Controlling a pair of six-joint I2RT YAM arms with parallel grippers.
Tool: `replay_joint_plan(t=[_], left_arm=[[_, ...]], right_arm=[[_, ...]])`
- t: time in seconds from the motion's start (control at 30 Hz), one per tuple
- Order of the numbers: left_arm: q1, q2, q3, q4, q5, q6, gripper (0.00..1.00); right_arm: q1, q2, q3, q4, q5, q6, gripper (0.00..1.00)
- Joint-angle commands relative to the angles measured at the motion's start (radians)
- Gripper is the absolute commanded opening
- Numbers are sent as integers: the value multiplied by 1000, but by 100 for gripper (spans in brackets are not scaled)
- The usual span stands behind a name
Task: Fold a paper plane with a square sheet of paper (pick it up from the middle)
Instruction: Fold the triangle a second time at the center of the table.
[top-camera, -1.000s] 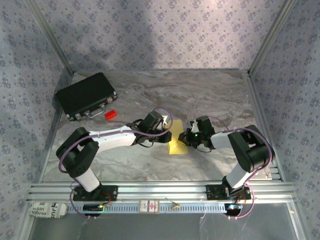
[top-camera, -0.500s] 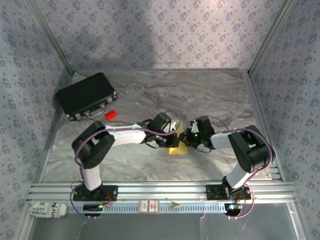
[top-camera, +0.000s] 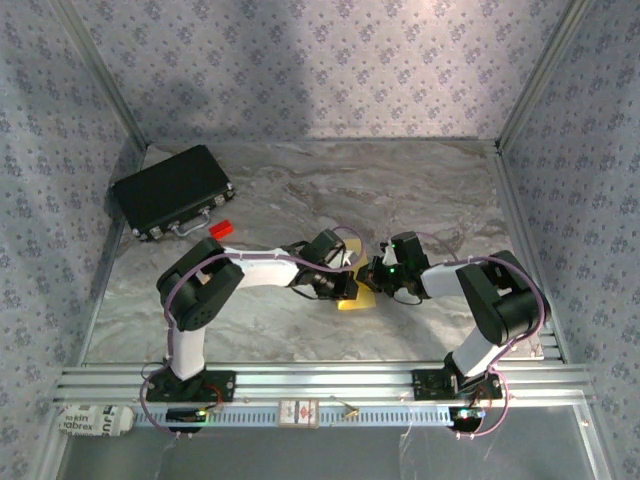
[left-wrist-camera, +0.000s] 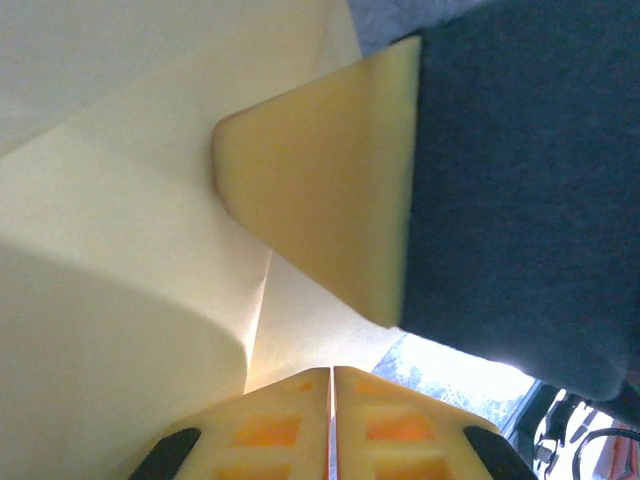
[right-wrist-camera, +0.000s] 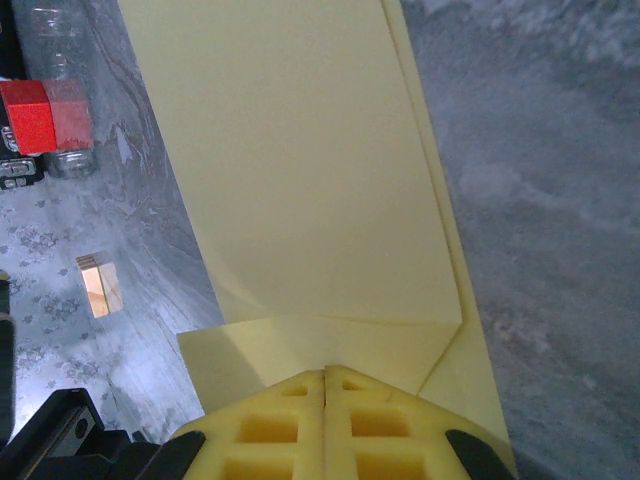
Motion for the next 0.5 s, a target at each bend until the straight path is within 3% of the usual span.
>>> replay_joint_plan(t=[0.0,0.47], left_arm=[[-5,9,6,-49,-17,29,9],[-6,-32,-111,-23,-34,24,9]], right_arm=[[-7,8,-25,-104,64,-14,0],[-21,14,-28,-115,66,-27,0]])
